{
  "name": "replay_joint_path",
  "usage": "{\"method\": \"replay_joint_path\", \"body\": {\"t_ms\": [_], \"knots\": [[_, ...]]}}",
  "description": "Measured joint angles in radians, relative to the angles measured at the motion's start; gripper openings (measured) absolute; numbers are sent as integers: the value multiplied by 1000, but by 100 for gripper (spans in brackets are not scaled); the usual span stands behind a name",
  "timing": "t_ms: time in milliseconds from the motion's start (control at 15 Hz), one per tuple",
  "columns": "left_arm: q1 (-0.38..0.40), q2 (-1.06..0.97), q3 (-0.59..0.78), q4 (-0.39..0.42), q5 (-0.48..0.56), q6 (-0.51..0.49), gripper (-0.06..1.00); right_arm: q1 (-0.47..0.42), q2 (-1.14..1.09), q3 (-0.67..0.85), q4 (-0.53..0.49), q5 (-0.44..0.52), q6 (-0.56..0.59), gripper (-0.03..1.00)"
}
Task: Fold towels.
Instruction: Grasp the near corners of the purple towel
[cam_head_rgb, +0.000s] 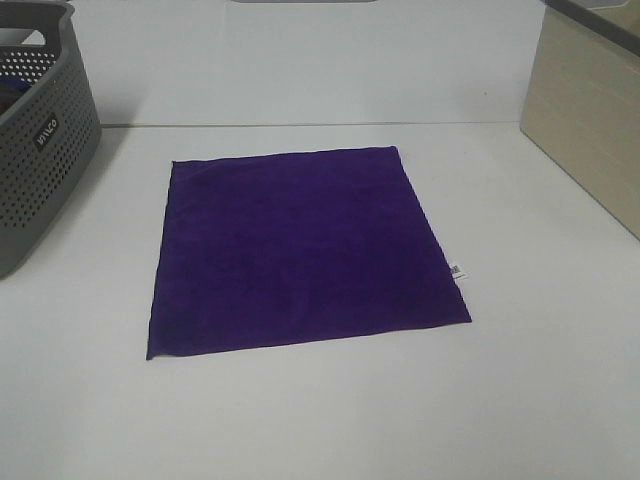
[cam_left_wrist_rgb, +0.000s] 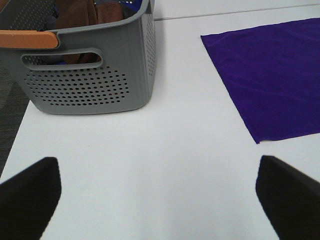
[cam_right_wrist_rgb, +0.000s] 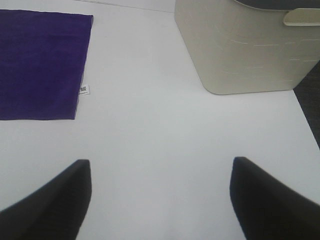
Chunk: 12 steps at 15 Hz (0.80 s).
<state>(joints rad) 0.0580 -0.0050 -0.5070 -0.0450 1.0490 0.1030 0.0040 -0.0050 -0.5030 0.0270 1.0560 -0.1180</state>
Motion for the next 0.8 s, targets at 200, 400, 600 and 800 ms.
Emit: {"method": "replay_joint_path", "body": {"t_ms": [200, 400, 600, 800], "knots": [[0, 0, 0, 2, 0, 0, 99, 0, 0, 0, 0, 0, 0, 91], [0, 0, 0, 2, 0, 5, 99, 0, 0, 0, 0, 0, 0, 98], [0, 0, 0, 2, 0, 35, 99, 0, 0, 0, 0, 0, 0, 99], [0, 0, 0, 2, 0, 36, 99, 0, 0, 0, 0, 0, 0, 99]]}}
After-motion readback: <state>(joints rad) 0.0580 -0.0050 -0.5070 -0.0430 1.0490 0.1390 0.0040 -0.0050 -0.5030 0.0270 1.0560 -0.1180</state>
